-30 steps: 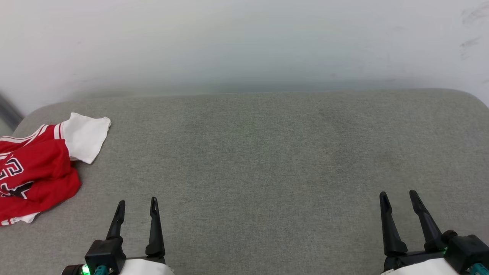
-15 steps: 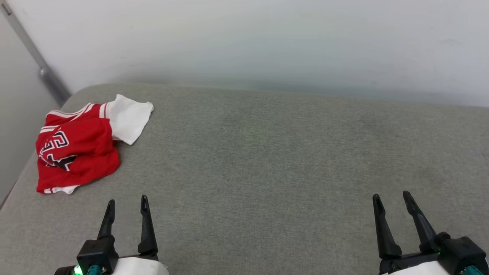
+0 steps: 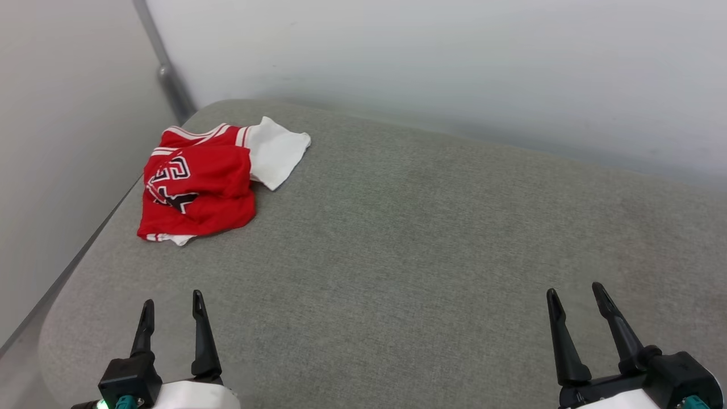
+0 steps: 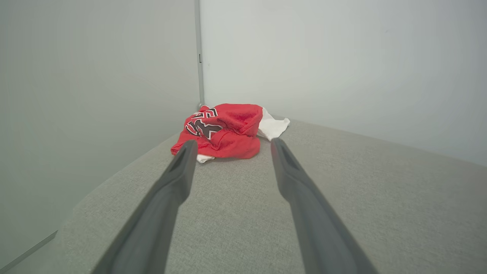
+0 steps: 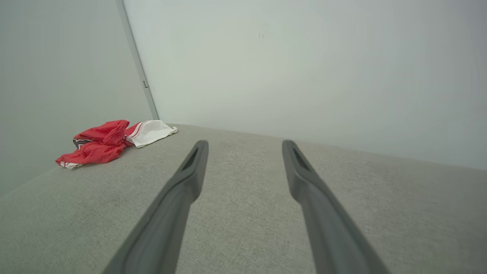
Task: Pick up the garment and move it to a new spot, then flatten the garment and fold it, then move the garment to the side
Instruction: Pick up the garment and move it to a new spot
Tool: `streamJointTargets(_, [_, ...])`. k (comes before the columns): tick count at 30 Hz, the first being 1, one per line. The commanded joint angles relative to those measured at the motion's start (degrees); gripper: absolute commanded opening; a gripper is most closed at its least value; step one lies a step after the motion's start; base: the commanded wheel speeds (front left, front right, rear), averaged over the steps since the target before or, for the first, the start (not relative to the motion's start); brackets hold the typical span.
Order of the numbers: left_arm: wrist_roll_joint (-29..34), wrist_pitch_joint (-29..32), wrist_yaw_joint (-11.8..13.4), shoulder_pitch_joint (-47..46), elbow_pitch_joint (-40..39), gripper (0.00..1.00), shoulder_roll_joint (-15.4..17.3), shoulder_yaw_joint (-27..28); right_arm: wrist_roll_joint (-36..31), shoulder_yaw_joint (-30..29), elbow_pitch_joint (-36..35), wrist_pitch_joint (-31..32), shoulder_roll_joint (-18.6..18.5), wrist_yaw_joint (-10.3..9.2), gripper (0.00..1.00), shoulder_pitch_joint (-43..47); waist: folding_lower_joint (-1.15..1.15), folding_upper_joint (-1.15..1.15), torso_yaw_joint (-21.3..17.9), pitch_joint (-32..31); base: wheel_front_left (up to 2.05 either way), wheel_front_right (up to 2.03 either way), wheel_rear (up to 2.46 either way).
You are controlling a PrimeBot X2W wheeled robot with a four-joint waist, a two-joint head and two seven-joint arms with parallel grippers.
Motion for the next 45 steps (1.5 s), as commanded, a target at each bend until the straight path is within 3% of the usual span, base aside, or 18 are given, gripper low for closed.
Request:
streamJointTargets(1, [0.0,-0.1,0.2,0.0,-0.1,1.0,0.1,0.1,-0.4,0.0,-0.3,-0.1,0.0,-0.02,1.0,0.4,0.0,0.0,1.7,0.2,0.0,0.0,0.0])
streamJointTargets(9, [-0.5,-0.1,1.3,1.0,-0.3,1.0,0.1,0.3,-0.9,0.0,-0.2,-0.1,0.0,-0.02,1.0,0.2,0.0,0.0,5.6,0.5,0.0,0.0,0.0])
streamJointTargets(19, [-1.1,-0.1,2.2,0.6,0.4,1.0,0.0,1.3,-1.2,0.5,0.1,-0.1,0.0,-0.02,1.0,-0.1,0.0,0.0,5.1,0.3,0.0,0.0,0.0])
streamJointTargets(23, [0.0,-0.1,0.3,-2.7,1.3,1.0,0.3,3.0,-1.5,0.1,-0.3,-0.1,0.0,-0.03,1.0,-0.7,0.0,0.0,3.9,1.1,0.0,0.0,0.0])
streamJointTargets(31, [-1.0,-0.1,-4.2,-16.5,5.7,1.0,4.2,7.8,-5.0,-0.8,-2.1,-0.1,0.0,-0.03,1.0,-3.8,0.0,0.0,0.9,7.3,0.0,0.0,0.0])
streamJointTargets(45, [-5.2,0.3,-10.3,-46.3,19.4,1.0,16.5,13.5,-12.0,-4.4,-9.6,-0.1,0.0,-0.02,1.0,-11.2,0.0,0.0,-4.3,23.9,0.0,0.0,0.0])
